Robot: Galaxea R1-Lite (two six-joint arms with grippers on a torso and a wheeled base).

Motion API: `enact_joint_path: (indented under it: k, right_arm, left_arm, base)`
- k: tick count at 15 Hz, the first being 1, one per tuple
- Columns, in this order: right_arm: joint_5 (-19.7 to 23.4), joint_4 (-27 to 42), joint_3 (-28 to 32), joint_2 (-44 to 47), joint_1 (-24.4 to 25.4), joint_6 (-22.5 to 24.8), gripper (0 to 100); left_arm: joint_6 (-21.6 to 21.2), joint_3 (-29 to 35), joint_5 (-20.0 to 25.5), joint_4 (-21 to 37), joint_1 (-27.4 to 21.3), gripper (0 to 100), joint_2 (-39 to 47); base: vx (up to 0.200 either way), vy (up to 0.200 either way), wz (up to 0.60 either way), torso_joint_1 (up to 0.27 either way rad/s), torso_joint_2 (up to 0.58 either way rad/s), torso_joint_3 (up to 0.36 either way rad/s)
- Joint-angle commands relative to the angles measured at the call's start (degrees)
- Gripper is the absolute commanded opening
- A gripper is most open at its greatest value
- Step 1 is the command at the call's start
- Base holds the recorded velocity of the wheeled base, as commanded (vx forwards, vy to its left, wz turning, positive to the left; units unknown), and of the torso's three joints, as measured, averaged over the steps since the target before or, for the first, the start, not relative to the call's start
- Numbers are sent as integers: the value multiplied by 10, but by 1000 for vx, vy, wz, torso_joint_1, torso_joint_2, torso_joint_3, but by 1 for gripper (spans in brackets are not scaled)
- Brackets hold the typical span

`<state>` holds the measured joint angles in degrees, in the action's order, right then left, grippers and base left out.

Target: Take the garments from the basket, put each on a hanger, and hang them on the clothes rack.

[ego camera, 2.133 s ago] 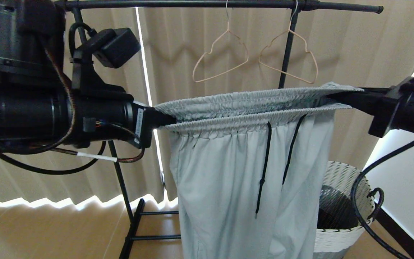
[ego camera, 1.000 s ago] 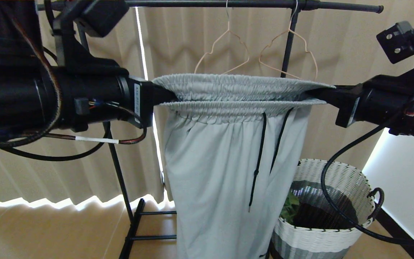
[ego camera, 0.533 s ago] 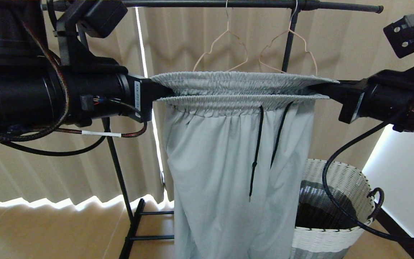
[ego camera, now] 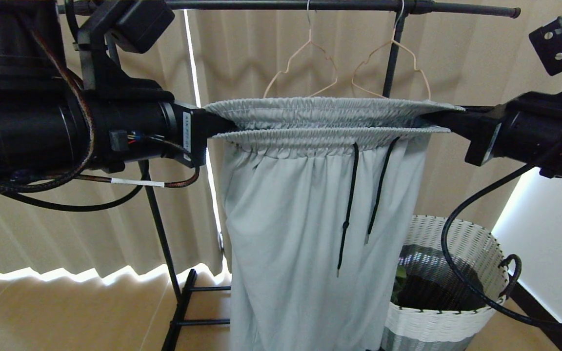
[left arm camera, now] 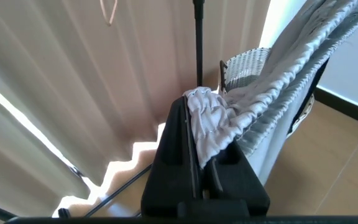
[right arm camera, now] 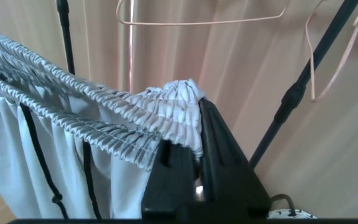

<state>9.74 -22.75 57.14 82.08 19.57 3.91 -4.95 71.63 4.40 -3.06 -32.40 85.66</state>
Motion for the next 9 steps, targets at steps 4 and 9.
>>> enact_joint_path:
  k: [4, 9]
  right_arm:
    - [7, -8, -31, -31, 6, -1, 100]
    - [23, -8, -51, -62, 23, -6, 100]
  left_arm:
    - [-16, -9, -33, 1, 2, 0, 1]
    - [-37, -16, -62, 0, 16, 0, 4]
  base:
    - [0, 0, 0, 0, 0, 0]
    - [0, 0, 0, 0, 0, 0]
